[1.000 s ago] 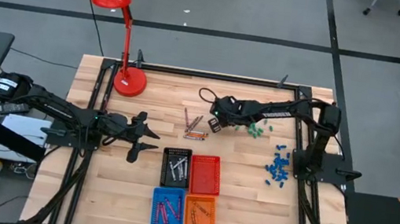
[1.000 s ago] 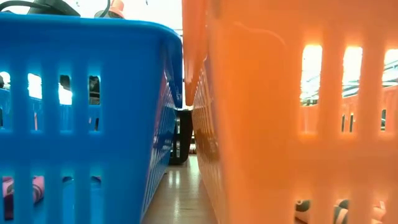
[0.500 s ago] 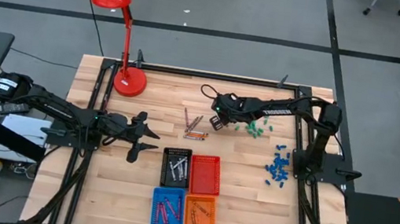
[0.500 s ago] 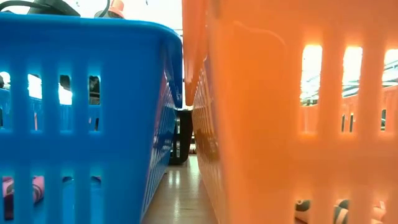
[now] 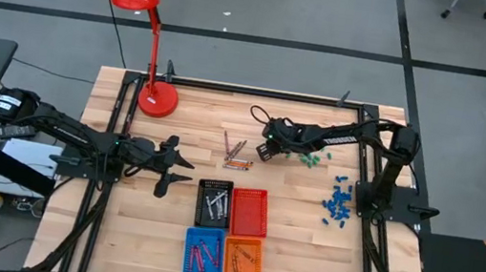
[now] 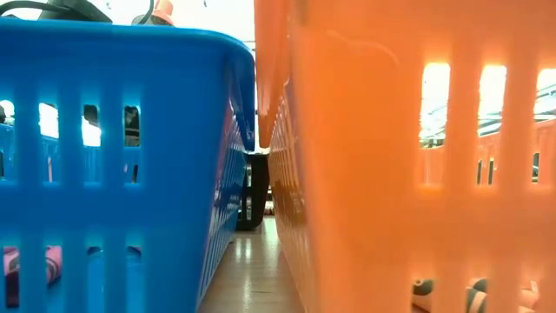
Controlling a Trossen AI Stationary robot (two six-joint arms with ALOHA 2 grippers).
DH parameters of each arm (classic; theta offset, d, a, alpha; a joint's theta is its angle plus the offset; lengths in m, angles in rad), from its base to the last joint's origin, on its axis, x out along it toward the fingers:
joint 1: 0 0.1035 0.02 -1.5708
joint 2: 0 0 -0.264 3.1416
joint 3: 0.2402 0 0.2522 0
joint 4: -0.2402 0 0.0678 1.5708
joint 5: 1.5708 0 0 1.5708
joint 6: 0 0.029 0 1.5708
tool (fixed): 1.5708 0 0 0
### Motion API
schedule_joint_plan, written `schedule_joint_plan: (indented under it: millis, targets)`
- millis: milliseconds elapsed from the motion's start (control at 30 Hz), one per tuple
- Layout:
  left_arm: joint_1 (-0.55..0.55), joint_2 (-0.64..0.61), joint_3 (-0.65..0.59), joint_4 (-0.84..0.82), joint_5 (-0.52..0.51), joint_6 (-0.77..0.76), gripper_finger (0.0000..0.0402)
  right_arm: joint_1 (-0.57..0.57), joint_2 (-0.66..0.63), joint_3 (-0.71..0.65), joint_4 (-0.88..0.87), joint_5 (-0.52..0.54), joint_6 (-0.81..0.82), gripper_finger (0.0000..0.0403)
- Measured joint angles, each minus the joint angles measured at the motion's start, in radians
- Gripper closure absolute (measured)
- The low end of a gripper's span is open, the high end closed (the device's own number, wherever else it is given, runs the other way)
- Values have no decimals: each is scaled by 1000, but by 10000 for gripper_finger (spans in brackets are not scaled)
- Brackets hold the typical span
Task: Sort crayons
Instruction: Put the red crayon into the blue basket
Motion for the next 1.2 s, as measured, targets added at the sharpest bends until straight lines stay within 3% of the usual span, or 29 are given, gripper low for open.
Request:
schedule_joint_plan:
  millis: [200, 533, 800, 1200]
  targets:
    - [0, 0, 0, 0, 0, 0, 219, -1, 2, 5, -5, -24, -2, 274]
    - [0, 0, 0, 0, 0, 0, 219, -8, 3, 6, -4, -101, 0, 348]
    - [0, 0, 0, 0, 0, 0, 219, -1, -28, 4, 10, -173, 23, 353]
    - [0, 0, 0, 0, 0, 1, 219, 38, -76, 0, 6, -139, 15, 354]
